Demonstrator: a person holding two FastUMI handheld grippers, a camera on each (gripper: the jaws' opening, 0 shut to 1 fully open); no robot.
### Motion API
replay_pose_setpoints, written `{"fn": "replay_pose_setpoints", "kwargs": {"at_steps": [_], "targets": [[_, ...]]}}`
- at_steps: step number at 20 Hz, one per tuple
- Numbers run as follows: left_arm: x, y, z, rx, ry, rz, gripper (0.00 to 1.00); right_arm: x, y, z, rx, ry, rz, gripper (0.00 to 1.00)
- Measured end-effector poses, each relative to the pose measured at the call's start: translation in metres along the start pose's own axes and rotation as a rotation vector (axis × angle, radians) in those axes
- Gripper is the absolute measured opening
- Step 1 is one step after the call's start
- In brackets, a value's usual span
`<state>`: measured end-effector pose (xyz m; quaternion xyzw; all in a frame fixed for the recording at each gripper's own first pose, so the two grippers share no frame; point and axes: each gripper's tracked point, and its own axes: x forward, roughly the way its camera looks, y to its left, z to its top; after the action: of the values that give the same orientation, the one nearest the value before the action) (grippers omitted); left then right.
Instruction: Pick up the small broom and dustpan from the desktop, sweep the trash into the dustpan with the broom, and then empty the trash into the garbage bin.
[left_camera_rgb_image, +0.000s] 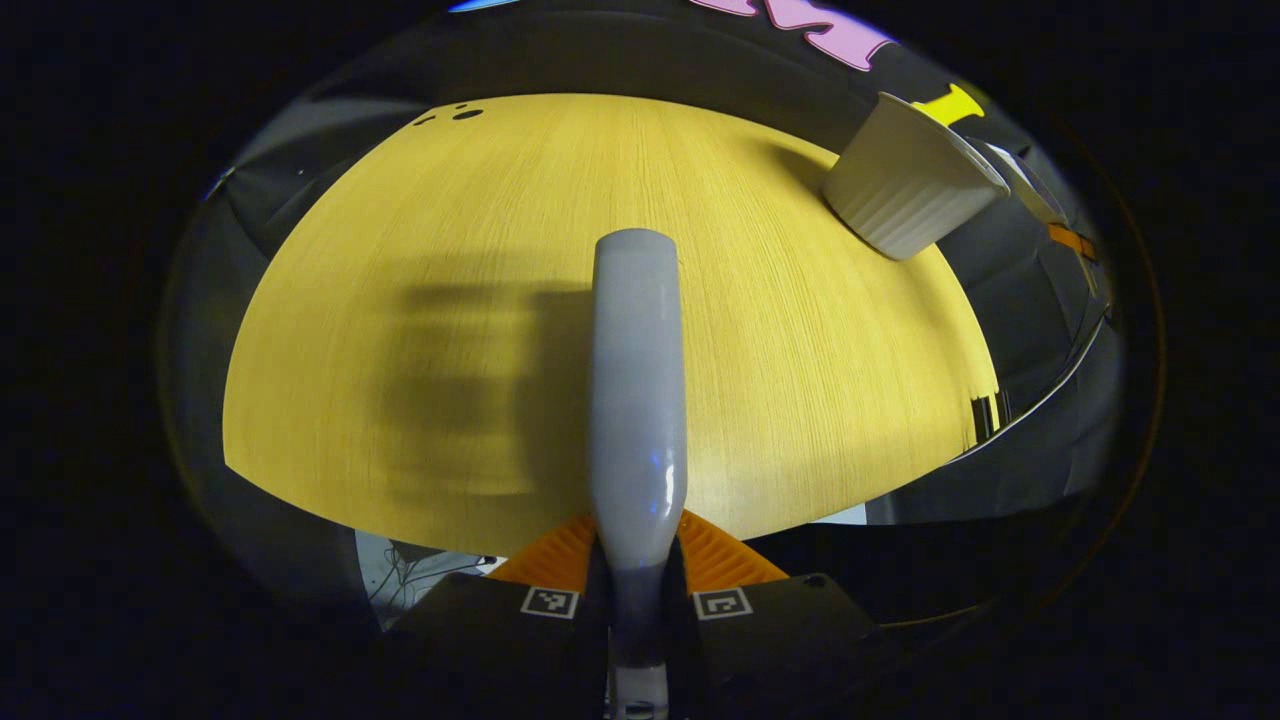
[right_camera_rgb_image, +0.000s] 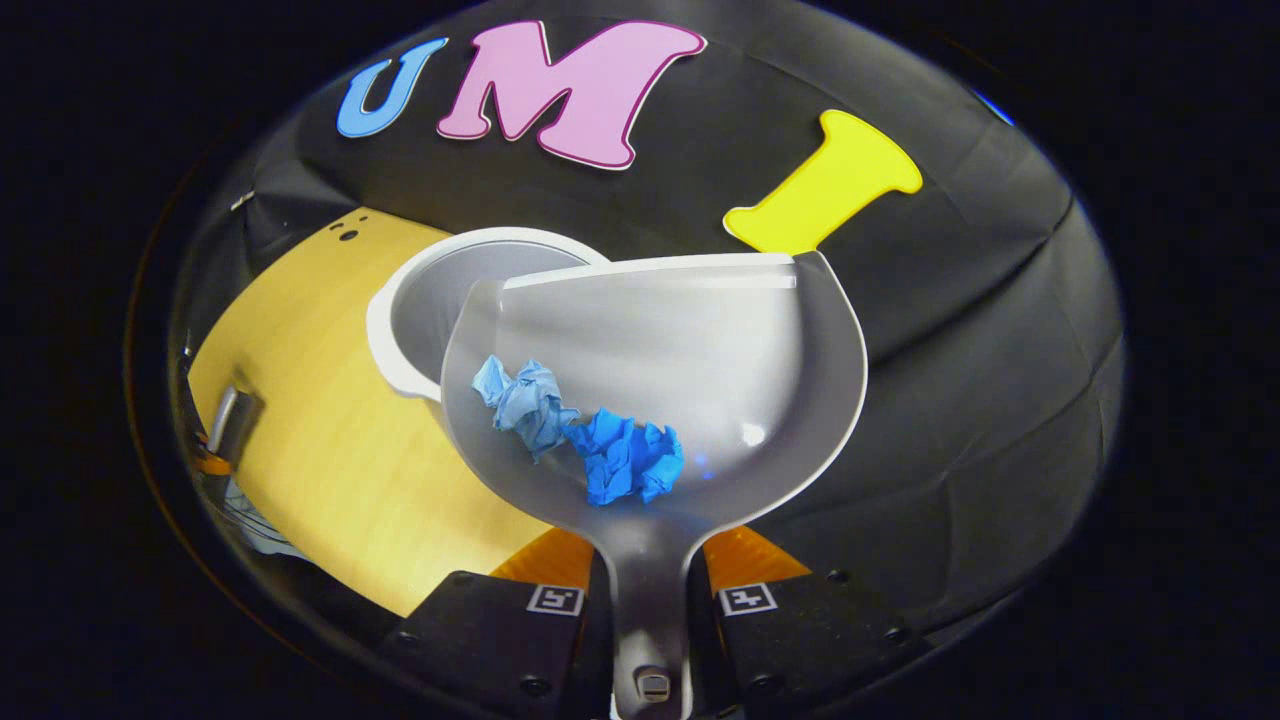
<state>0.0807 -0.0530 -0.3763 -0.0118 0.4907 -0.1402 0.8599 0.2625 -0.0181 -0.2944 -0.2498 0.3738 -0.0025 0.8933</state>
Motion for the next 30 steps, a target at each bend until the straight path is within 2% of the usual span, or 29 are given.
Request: {"fn": "replay_pose_setpoints", "kwargs": {"at_steps": [4,10,11,13,14,16,21,23,24,26,27,30], "targets": [[0.000,0.000,-0.009,-0.019,0.010,0.012,0.28,0.016,-0.005,0.018,-0.137,-0.012,-0.064,0.34],[-0.001,-0.005,-0.011,-0.070,0.003,0.016,0.28,0.031,-0.010,0.061,-0.476,-0.080,-0.172,0.34],[-0.001,-0.005,-0.011,-0.072,0.001,0.019,0.31,0.024,-0.019,0.064,-0.543,-0.095,-0.190,0.34],[-0.002,-0.005,-0.008,-0.073,-0.005,0.023,0.27,0.009,-0.036,0.072,-0.707,-0.137,-0.256,0.34],[-0.003,-0.005,-0.007,-0.075,-0.009,0.024,0.31,-0.001,-0.042,0.077,-0.786,-0.169,-0.289,0.34],[-0.004,-0.005,-0.003,-0.080,-0.015,0.022,0.27,-0.016,-0.050,0.078,-0.914,-0.223,-0.332,0.34],[-0.002,-0.005,-0.001,-0.073,-0.020,0.020,0.27,-0.020,-0.059,0.063,-1.152,-0.245,-0.378,0.34],[-0.002,-0.004,-0.001,-0.072,-0.024,0.018,0.27,-0.016,-0.066,0.062,-1.113,-0.238,-0.389,0.34],[-0.001,-0.004,0.000,-0.078,-0.028,0.020,0.31,-0.017,-0.073,0.063,-1.056,-0.228,-0.399,0.34],[-0.002,-0.006,0.003,-0.097,-0.043,0.020,0.31,-0.023,-0.093,0.061,-0.905,-0.203,-0.393,0.34],[-0.003,-0.005,0.005,-0.105,-0.052,0.023,0.28,-0.026,-0.098,0.059,-0.812,-0.198,-0.379,0.34],[-0.010,0.003,0.021,-0.135,-0.107,0.049,0.28,-0.042,-0.111,0.046,-0.507,-0.175,-0.325,0.34]]}}
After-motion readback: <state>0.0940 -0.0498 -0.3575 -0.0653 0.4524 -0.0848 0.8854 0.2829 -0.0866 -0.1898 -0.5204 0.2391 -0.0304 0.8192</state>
